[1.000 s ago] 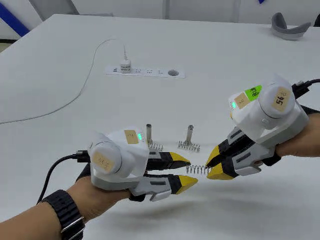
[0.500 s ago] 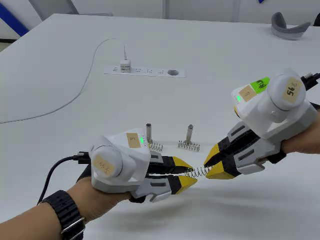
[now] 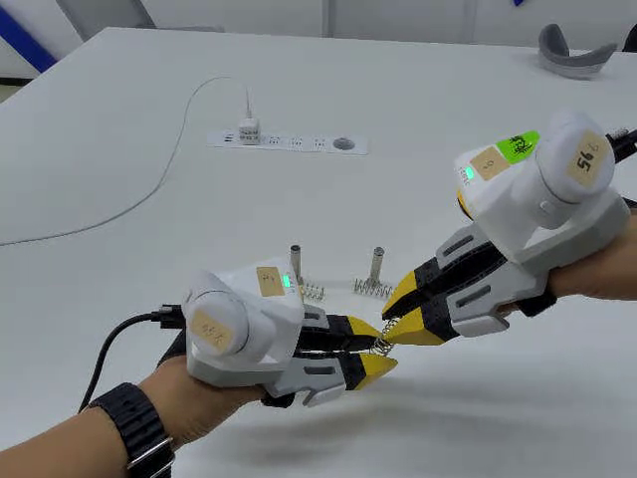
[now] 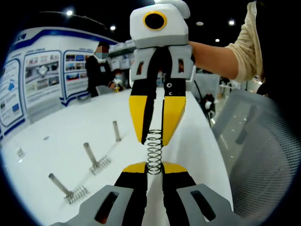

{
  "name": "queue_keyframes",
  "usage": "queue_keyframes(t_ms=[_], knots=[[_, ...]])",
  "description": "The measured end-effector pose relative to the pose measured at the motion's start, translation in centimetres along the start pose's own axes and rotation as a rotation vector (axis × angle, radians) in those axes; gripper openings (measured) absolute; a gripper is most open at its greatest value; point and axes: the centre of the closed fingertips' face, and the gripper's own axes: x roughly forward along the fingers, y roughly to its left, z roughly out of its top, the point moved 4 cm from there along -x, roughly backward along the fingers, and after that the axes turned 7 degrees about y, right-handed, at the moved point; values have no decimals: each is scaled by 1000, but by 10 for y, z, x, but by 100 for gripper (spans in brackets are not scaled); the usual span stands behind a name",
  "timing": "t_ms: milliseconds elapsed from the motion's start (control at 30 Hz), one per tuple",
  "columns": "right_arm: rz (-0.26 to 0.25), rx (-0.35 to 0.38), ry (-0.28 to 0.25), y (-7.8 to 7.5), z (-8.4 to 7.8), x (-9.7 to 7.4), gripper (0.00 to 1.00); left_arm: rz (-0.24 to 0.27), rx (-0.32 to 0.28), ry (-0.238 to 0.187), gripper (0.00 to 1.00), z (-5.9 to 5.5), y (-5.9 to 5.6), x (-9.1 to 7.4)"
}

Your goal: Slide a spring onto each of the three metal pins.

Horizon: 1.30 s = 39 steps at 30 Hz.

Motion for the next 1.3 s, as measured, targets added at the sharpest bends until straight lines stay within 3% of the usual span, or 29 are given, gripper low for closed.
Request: queue_keyframes(t_ms=[333, 733, 1100, 1300], knots=[[-8, 25, 37, -3, -9, 3, 14, 8, -11, -13, 11, 1, 1, 0], [-11, 28, 13, -6, -4, 5, 12, 35, -3, -20, 12, 2, 5, -1], [-66, 67, 19, -20, -16, -12, 12, 74, -44, -12, 29, -5, 11, -11], [-101, 88, 33, -28, -23, -20, 12, 112, -73, -8, 36, -11, 19, -20]])
